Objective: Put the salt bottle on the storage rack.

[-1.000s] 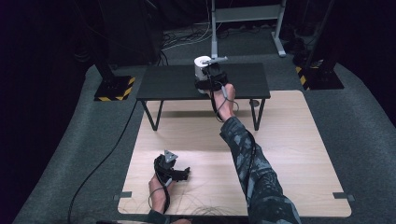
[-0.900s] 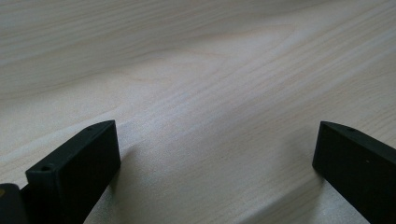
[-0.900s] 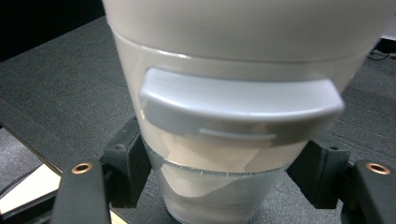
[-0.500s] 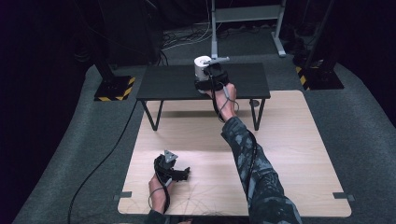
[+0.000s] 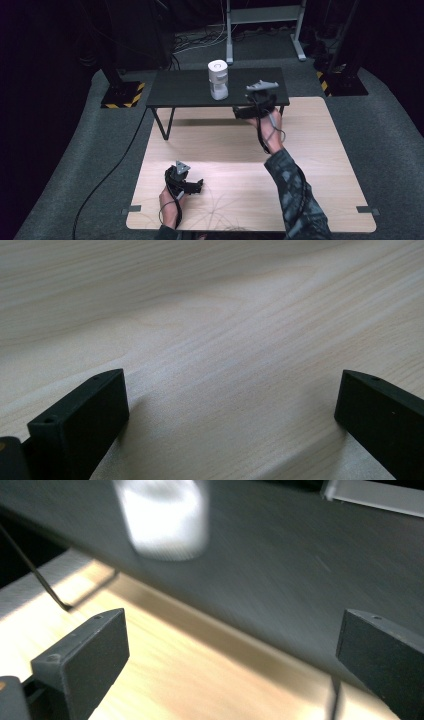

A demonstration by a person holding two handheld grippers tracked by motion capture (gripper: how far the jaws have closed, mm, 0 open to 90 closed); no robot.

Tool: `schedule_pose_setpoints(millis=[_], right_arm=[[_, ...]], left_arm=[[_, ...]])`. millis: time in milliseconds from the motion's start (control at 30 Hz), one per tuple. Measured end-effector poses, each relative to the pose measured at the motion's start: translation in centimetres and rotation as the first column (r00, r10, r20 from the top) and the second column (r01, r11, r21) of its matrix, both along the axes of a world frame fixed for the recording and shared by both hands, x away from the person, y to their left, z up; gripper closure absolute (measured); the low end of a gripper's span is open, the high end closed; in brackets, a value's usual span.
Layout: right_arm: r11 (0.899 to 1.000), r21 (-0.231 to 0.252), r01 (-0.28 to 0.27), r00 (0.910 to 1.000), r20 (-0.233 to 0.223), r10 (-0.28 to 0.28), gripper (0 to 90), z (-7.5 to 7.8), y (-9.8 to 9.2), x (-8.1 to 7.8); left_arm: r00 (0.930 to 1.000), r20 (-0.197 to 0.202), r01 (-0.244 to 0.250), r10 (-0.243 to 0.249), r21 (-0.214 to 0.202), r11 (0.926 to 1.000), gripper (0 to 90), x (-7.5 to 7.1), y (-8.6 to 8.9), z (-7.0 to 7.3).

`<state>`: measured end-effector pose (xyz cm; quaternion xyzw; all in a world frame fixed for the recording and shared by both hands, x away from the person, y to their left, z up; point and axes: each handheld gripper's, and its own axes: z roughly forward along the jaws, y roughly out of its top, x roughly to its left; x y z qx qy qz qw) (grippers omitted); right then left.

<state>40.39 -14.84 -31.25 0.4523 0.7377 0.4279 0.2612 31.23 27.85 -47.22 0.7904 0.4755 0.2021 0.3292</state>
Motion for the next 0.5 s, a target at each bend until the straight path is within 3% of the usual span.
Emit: schedule_pose_setpoints(millis=[167,233,333,400,433,500], right_arm=[[0.997,-0.031,0.067,0.9977,-0.008,-0.067,0.0,-2.5,-3.0,-4.1],[0.991,-0.022,0.129,0.9905,-0.045,-0.13,0.0,-4.7,-5.6,-6.8],[0.978,-0.021,0.206,0.9715,-0.116,-0.207,0.0,-7.3,-8.2,-9.3],[0.973,-0.022,0.231,0.9622,-0.143,-0.231,0.0,-8.3,-9.1,-10.0],[0.966,-0.028,0.256,0.951,-0.172,-0.257,0.0,-9.4,-10.0,-10.7],[0.959,-0.035,0.281,0.9376,-0.203,-0.282,0.0,-10.5,-10.9,-11.4]], left_arm=[[1.0,0.0,0.001,-0.001,0.004,1.0,0.3,0.0,-0.1,0.0],[1.0,0.0,0.001,-0.001,0.004,1.0,0.2,0.0,-0.1,0.0],[1.0,0.001,-0.001,0.001,0.005,1.0,0.2,0.0,-0.1,0.0],[1.0,0.001,-0.003,0.003,0.006,1.0,0.1,0.0,-0.1,0.0],[1.0,0.001,-0.003,0.003,0.006,1.0,0.1,0.0,-0.1,0.0],[1.0,0.001,-0.003,0.003,0.007,1.0,0.0,0.0,-0.1,0.0]])
